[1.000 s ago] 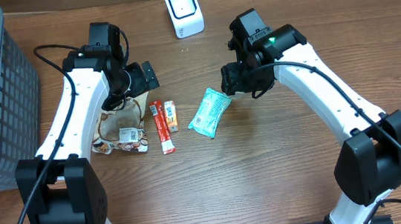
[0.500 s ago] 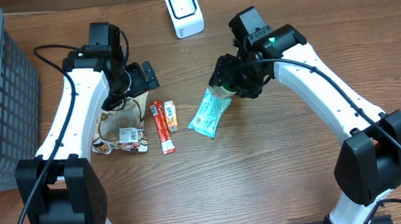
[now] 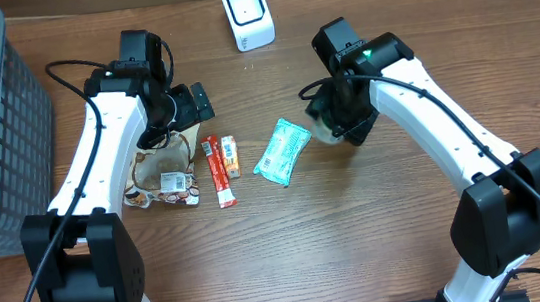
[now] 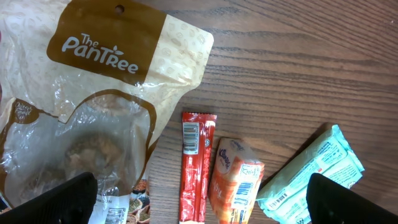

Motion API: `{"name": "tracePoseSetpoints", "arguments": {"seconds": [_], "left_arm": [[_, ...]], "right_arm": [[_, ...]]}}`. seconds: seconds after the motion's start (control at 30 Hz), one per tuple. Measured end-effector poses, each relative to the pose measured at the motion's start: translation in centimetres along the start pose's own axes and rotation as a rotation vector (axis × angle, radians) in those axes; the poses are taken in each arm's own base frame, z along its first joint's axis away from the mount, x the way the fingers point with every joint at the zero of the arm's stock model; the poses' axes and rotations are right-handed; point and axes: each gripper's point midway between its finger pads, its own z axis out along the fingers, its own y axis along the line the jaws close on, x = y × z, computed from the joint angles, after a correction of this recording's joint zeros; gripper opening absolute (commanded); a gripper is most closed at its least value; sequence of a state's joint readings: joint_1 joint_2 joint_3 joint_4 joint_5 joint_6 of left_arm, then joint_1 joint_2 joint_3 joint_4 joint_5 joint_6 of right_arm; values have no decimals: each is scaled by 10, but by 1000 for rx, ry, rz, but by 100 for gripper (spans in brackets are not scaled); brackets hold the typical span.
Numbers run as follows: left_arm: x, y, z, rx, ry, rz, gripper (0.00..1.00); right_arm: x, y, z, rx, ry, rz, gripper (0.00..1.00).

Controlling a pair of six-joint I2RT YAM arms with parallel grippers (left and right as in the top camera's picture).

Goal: Scan the item barcode

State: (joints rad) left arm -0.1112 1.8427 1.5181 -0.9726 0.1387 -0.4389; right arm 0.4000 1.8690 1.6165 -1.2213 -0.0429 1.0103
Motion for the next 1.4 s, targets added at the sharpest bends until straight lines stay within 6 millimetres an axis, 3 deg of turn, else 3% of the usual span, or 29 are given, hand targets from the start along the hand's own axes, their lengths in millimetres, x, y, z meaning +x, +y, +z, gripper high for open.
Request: {"name": "tracePoseSetpoints", "arguments": {"seconds": [0.13,0.47,0.8,1.17,1.2,1.27,1.3,1.4], "left_arm": [[0,0,0,0,0,0,100],[0,0,0,0,0,0,100],[0,0,0,0,0,0,100],[0,0,0,0,0,0,100],[0,0,0,0,0,0,100],[0,0,0,0,0,0,99],[0,0,0,0,0,0,100],[0,0,0,0,0,0,100]], "right_arm": [[-14,-3,6,10,-68,40,6],[-23,-12,44,4,-113,14,7],[-31,-51,67,78,-86,23,8],[-25,-67,86,99,-73,13,11],[-25,-67,86,100,-72,10,17],[-25,-68,86,102,-71,-9,56],[-24,-68,86,103,-70,-14,63],[-23,-70,86,113,-63,-37,71]]}}
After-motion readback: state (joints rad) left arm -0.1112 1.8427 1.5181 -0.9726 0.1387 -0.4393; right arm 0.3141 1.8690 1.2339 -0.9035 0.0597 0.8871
